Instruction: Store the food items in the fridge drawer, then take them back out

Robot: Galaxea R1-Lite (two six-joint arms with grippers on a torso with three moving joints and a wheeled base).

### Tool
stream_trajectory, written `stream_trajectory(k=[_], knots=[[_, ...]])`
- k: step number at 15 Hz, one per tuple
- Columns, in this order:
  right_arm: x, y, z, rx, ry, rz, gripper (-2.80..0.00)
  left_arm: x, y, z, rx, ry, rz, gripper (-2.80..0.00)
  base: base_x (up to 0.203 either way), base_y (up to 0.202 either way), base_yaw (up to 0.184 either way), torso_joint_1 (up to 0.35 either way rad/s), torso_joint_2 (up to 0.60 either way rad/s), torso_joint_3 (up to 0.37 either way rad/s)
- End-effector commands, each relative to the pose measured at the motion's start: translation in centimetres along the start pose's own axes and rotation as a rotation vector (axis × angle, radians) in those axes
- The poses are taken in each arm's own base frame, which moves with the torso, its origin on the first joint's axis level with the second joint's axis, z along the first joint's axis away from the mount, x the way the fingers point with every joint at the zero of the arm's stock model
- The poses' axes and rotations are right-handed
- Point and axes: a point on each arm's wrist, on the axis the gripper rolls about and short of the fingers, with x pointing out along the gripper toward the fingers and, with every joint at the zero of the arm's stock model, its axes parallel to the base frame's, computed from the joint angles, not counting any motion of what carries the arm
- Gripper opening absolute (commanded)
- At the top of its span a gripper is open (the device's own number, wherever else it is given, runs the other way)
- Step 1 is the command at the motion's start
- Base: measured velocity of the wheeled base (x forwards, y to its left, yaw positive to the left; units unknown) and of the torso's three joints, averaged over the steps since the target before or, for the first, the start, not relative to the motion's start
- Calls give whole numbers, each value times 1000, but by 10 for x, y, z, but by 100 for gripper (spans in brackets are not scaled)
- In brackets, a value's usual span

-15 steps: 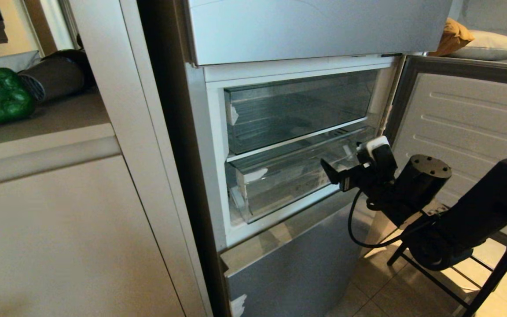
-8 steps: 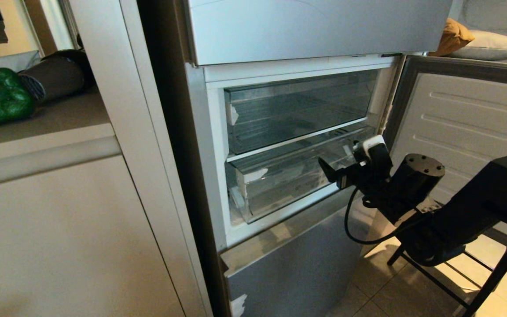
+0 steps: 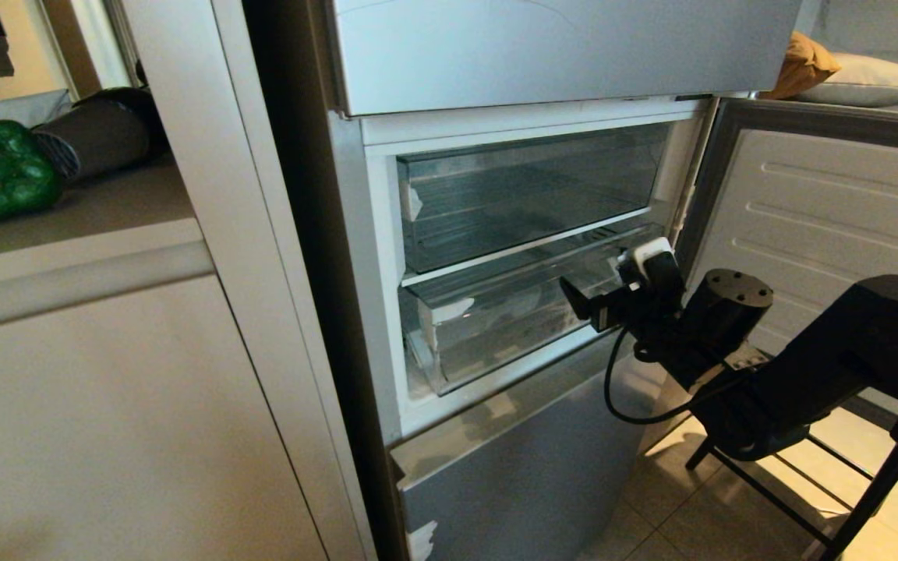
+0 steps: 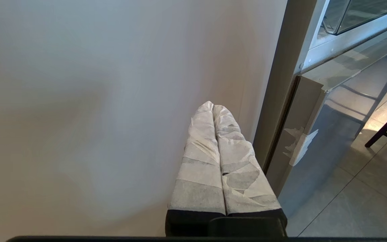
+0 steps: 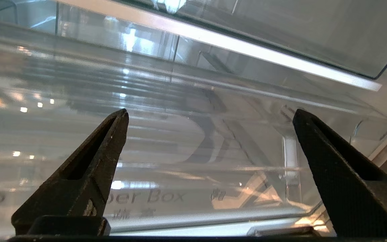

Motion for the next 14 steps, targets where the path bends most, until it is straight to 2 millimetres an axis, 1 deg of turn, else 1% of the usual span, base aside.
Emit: stream_trajectory(k=[1,6,9,14], knots=[[2,0,0,-2,-8,-1,0,0,0,-2,0,6,1,-280,0,0,0,0,0,0],[7,-1,2,-3,-23,-8,0,0,0,-2,0,6,1,-280,0,0,0,0,0,0],[7,-1,4,-3,-28,-12,0,0,0,-2,0,6,1,-280,0,0,0,0,0,0],[-5,-5,18,-9,-36,-15,0,0,0,-2,0,6,1,-280,0,0,0,0,0,0]])
